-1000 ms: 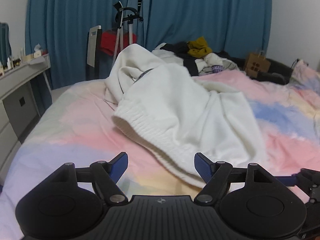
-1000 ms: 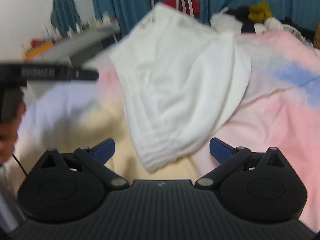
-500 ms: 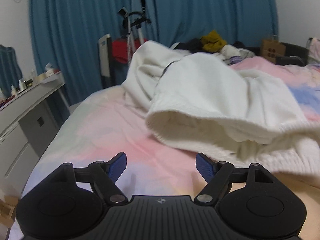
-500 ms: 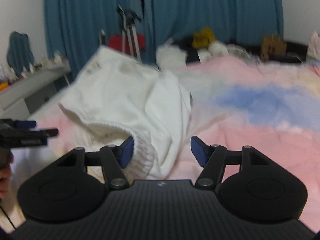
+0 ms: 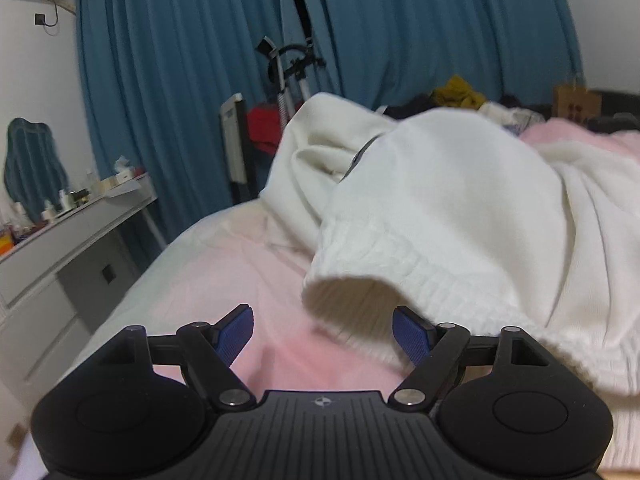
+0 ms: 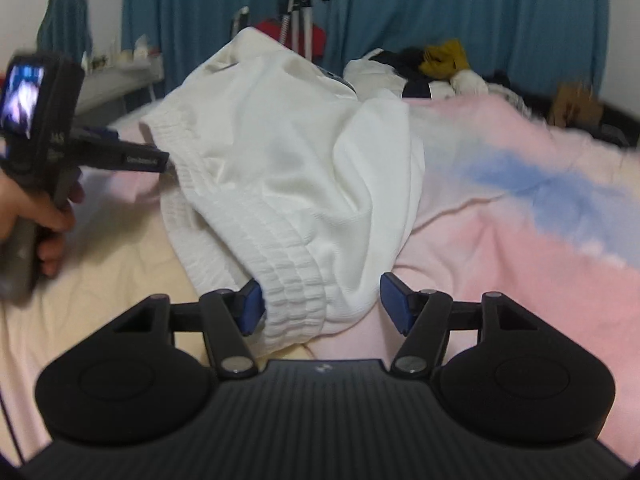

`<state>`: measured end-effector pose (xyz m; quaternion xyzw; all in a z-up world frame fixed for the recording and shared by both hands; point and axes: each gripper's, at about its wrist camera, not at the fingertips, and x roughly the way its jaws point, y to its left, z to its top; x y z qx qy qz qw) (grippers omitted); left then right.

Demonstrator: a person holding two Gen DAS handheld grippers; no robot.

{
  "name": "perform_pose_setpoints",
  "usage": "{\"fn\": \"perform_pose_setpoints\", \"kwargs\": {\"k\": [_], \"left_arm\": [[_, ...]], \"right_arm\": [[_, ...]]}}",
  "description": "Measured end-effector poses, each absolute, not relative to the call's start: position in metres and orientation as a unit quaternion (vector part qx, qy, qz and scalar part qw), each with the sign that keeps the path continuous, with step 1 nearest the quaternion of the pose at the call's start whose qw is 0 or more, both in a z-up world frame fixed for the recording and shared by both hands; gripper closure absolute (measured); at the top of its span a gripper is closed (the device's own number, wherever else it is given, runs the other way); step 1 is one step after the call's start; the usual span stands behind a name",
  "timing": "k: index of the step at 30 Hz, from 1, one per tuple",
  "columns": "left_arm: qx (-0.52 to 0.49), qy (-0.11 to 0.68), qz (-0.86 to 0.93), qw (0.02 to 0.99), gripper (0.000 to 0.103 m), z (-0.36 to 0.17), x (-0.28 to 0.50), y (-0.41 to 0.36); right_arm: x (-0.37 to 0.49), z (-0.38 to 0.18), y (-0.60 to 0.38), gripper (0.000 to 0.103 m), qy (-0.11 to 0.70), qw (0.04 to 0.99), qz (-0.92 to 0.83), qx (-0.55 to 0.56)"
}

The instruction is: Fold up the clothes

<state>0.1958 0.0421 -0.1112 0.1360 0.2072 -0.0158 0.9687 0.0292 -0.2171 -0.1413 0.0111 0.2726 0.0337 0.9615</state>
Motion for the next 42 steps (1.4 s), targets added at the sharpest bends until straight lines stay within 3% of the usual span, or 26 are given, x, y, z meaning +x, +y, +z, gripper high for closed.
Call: {"fn": "perform_pose_setpoints", "kwargs": {"k": [2,3,4,7,10,18,27,36,39,42], "left_arm": [[0.120,0.198,-0.030,0.972,0.028,-0.110,0.205,0.044],[0.106,0.195,-0.036,0.974,0.030,-0.107,0.207,0.045],[0.086,0.192,-0.041,0.977,0.039,-0.104,0.209,0.047],[0.024,0.200,-0.050,0.978,0.077,-0.094,0.222,0.054],[-0.018,0.210,-0.050,0.976,0.094,-0.086,0.232,0.060],[-0.047,0.174,-0.063,0.982,0.097,-0.037,0.203,0.088],[-0.024,0.140,-0.009,0.990,0.097,0.053,0.183,0.168],[-0.030,0.272,0.079,0.958,0.096,-0.041,0.206,0.223],[-0.020,0.265,0.075,0.961,0.095,-0.053,0.195,0.224],[-0.029,0.270,0.076,0.959,0.084,-0.050,0.188,0.223]], "right_arm": [[0.029,-0.138,-0.219,0.049,0.261,0.964,0.037,0.026],[0.029,-0.137,-0.218,0.065,0.257,0.965,0.040,0.030],[0.030,-0.137,-0.216,0.073,0.258,0.964,0.046,0.033],[0.030,-0.137,-0.212,0.076,0.261,0.963,0.053,0.049],[0.029,-0.133,-0.214,0.080,0.261,0.960,0.058,0.080],[0.009,-0.098,-0.193,0.092,0.221,0.963,0.117,0.105],[-0.004,-0.063,-0.107,0.092,0.192,0.919,0.291,0.185],[0.052,-0.135,-0.028,0.091,0.302,0.884,0.328,0.139],[0.052,-0.141,-0.021,0.088,0.299,0.888,0.334,0.104],[0.052,-0.136,-0.022,0.086,0.282,0.891,0.344,0.090]]}}
